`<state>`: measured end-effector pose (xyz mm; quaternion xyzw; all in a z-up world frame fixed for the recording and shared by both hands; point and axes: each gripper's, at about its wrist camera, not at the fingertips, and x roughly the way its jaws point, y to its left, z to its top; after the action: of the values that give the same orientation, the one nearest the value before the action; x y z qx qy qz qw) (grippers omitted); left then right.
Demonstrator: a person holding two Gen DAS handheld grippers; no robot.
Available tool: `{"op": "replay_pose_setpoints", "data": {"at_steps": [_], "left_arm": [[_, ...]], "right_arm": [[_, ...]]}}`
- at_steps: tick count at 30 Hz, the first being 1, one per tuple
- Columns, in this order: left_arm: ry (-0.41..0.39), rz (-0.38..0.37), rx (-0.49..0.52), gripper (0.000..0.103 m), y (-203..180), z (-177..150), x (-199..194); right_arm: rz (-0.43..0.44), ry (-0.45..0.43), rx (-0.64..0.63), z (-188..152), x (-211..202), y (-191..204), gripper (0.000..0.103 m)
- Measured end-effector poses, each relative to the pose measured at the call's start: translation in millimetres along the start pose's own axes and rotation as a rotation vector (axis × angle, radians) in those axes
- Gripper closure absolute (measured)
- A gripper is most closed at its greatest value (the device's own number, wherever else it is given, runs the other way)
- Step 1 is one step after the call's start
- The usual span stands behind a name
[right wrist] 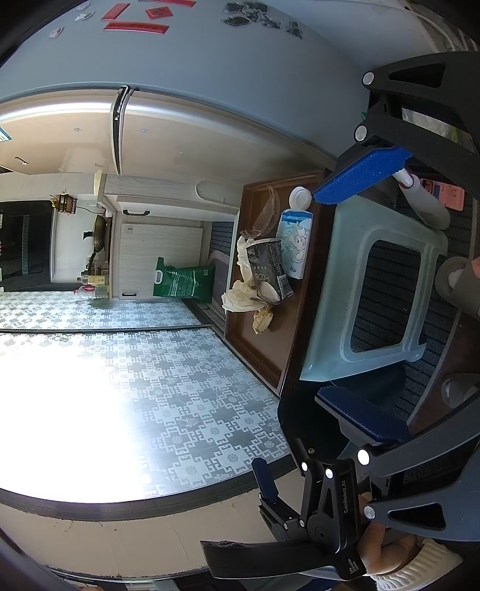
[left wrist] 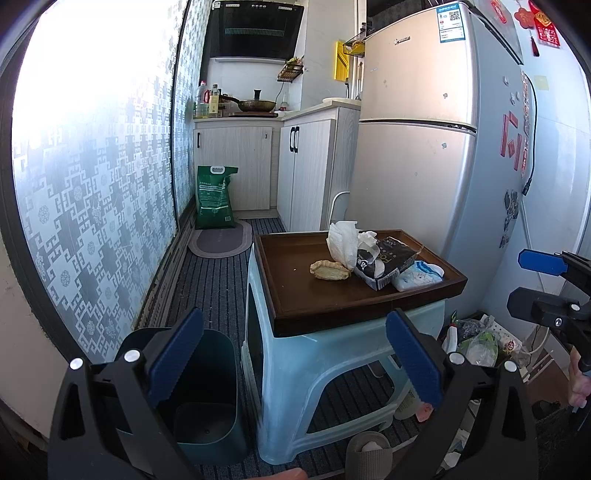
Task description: Collect trash
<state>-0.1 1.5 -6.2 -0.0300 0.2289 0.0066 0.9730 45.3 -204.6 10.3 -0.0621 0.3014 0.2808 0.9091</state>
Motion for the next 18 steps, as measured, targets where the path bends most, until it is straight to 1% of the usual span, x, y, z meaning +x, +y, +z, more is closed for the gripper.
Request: {"op": "replay_pose_setpoints", "data": {"at_steps": [9, 12, 18], "left_arm": [[0.0, 0.0, 0.001, 0.003, -1.2, -3.3, 0.3], [0.0, 0.001, 0.0, 0.003, 1.3, 1.8, 0.1], [-0.001, 0.001, 0.0, 0.003, 1.3, 1.6, 0.0]], "right_arm": [[-0.001, 0.0, -0.001, -0.4, -0.8, 0.8, 0.003], [-0.001, 0.001, -0.001, -0.3, -0.6, 0.6, 0.003], [-0.001, 0.002, -0.001, 0.1, 0.1, 0.4, 0.003]]}}
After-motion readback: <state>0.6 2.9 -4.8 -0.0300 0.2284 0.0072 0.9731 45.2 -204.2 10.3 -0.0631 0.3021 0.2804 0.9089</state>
